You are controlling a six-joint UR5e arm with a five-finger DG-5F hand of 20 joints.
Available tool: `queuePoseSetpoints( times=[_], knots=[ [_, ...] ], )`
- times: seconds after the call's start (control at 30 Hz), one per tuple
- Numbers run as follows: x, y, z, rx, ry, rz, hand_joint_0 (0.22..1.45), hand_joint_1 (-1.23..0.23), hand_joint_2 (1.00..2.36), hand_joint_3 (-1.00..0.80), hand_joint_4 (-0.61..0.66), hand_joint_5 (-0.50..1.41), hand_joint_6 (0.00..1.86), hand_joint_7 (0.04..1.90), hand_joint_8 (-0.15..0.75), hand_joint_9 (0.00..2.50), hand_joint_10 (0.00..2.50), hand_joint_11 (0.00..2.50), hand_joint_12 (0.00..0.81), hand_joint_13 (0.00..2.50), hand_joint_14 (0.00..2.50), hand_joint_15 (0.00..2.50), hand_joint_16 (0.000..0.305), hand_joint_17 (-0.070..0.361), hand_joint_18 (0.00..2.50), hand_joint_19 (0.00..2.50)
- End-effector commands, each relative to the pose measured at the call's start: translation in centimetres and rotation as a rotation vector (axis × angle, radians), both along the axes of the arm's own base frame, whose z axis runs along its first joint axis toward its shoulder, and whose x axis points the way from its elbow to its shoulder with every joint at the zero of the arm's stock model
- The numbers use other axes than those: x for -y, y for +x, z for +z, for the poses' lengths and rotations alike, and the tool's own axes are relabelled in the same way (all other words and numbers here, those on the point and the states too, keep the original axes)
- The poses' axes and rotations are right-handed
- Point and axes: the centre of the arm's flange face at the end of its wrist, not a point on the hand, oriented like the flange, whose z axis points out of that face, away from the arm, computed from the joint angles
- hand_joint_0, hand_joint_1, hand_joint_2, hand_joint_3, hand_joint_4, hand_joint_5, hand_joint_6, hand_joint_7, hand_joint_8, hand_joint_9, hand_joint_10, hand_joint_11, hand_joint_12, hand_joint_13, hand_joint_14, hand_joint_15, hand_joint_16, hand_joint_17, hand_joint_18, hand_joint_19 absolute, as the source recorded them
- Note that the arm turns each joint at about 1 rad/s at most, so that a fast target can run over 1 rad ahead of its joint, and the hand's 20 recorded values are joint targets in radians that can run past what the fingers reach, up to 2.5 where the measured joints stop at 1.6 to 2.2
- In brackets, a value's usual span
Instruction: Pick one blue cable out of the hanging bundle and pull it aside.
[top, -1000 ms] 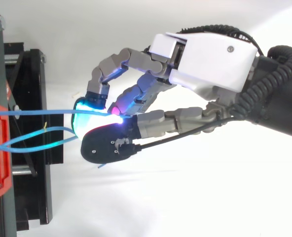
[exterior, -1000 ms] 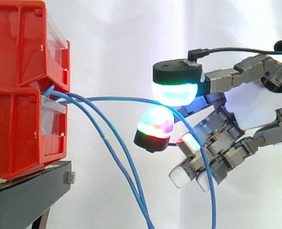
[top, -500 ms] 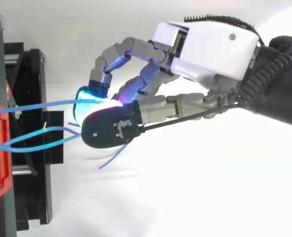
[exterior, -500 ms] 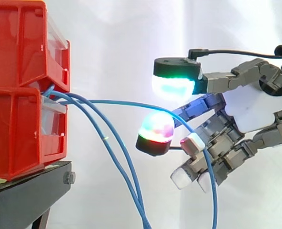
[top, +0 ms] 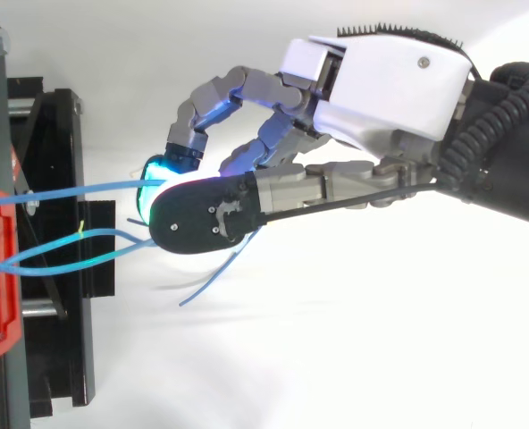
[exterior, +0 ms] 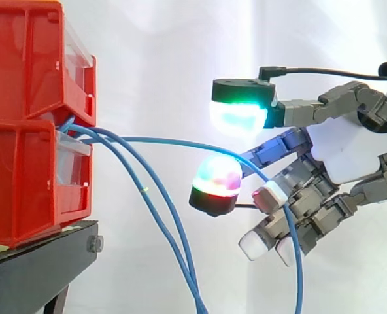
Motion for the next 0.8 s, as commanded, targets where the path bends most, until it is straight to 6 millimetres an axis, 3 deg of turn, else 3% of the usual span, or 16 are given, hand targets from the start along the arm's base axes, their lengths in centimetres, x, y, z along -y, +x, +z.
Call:
queuePoseSetpoints(
  times=[0.0, 0.1, 0.53, 0.77],
  knots=[
    [0.0, 0.0, 0.1, 0.002, 0.0, 0.0, 0.58, -0.52, 1.01, -0.42, 0.08, -0.14, 0.9, 0.77, 0.281, 1.17, 0.02, 0.96, 0.355, 0.8, 0.02, 0.51, 0.052, 0.116, 0.73, 0.51],
    [0.0, 0.1, 0.3, 0.006, 0.001, 0.0, 0.58, -0.52, 1.01, -0.42, 0.09, -0.14, 0.9, 0.78, 0.278, 1.24, 0.02, 1.07, 0.36, 0.83, 0.02, 0.52, 0.052, 0.116, 0.73, 0.51],
    [0.0, -0.1, 1.1, -0.011, 0.008, -0.004, 0.56, -0.55, 1.01, -0.43, 0.08, -0.14, 0.9, 0.77, 0.279, 1.21, 0.02, 1.05, 0.361, 0.83, 0.02, 0.53, 0.053, 0.12, 0.74, 0.52],
    [0.1, -0.3, 2.0, -0.029, 0.008, -0.007, 0.59, -0.68, 1.02, -0.19, 0.03, -0.13, 0.95, 0.83, 0.278, 1.25, 0.02, 1.08, 0.351, 0.86, 0.02, 0.53, 0.052, 0.117, 0.77, 0.51]
  ],
)
